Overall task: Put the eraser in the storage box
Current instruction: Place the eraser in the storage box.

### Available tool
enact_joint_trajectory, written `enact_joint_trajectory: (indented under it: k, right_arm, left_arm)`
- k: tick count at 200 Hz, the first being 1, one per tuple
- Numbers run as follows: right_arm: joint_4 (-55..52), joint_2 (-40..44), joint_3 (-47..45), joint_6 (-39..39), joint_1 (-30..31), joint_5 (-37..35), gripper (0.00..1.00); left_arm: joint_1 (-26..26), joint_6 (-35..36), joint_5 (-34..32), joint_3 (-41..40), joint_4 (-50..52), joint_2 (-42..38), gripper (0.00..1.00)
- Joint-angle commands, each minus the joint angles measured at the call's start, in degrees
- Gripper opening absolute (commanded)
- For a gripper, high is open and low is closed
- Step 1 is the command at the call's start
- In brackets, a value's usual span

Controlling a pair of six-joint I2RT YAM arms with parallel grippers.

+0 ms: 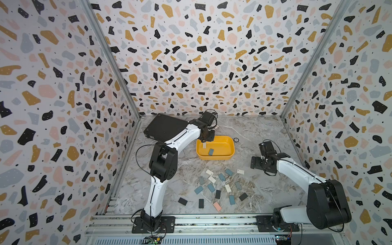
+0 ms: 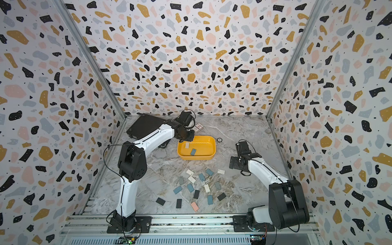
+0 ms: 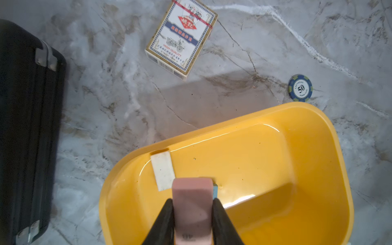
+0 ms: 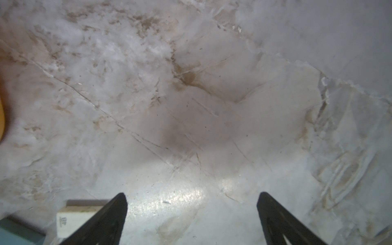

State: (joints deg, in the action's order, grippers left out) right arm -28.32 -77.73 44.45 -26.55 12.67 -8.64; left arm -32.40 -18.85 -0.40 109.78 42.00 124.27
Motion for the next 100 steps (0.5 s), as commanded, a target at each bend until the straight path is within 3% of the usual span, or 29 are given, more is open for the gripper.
enact_joint_trajectory:
  k: [1, 100]
  right_arm:
    - [-1.1, 0.0, 2.1, 0.5, 0.3, -1.0, 0.98]
    - [-1.4, 0.1, 1.9, 0.6, 0.3, -1.1, 0.98]
  left_arm:
    - [0.4, 0.2, 0.8, 2.9, 0.1, 2.0, 0.30]
    - [0.5, -1.7, 2.2, 8.5, -0.2, 9.6, 0.30]
